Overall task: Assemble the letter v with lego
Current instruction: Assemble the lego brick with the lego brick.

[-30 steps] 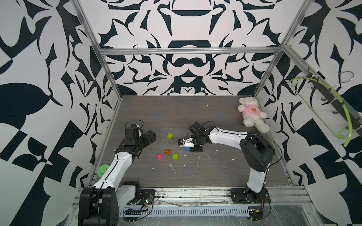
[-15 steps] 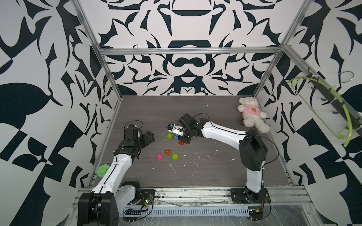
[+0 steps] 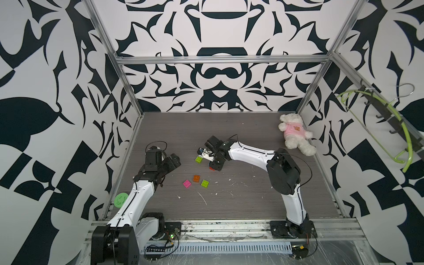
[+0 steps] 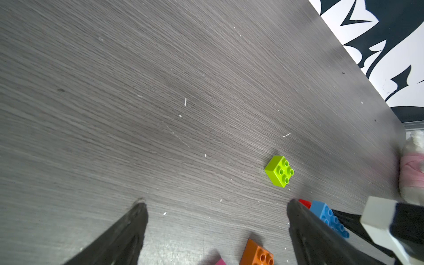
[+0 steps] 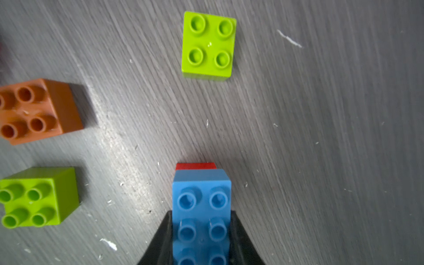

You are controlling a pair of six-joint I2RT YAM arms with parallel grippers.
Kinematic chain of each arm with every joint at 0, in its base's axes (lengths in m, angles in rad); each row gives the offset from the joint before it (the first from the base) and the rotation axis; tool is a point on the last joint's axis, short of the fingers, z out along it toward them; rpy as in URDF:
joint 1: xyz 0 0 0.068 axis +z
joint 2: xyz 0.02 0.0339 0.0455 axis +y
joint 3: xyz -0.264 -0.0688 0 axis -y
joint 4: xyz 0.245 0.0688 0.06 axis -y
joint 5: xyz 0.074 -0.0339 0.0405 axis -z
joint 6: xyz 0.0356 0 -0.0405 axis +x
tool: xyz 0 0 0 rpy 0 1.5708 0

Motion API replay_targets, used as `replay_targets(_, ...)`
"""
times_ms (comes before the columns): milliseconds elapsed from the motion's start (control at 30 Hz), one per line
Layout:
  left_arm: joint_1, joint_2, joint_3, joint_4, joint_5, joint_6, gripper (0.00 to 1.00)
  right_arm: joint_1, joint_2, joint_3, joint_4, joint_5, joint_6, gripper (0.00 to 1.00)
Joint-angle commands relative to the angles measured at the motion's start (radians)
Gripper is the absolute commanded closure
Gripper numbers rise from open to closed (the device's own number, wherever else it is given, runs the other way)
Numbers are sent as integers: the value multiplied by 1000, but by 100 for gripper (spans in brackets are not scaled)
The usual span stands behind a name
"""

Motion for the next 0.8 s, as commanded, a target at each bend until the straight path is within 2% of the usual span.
replay_targets(0,2,2,20,-28,-12,16,1,7,-7,47,-16,13,46,100)
replay_targets(767,2,27,17,-21,-22,16,1,9,13,-24,64,-14,82,100)
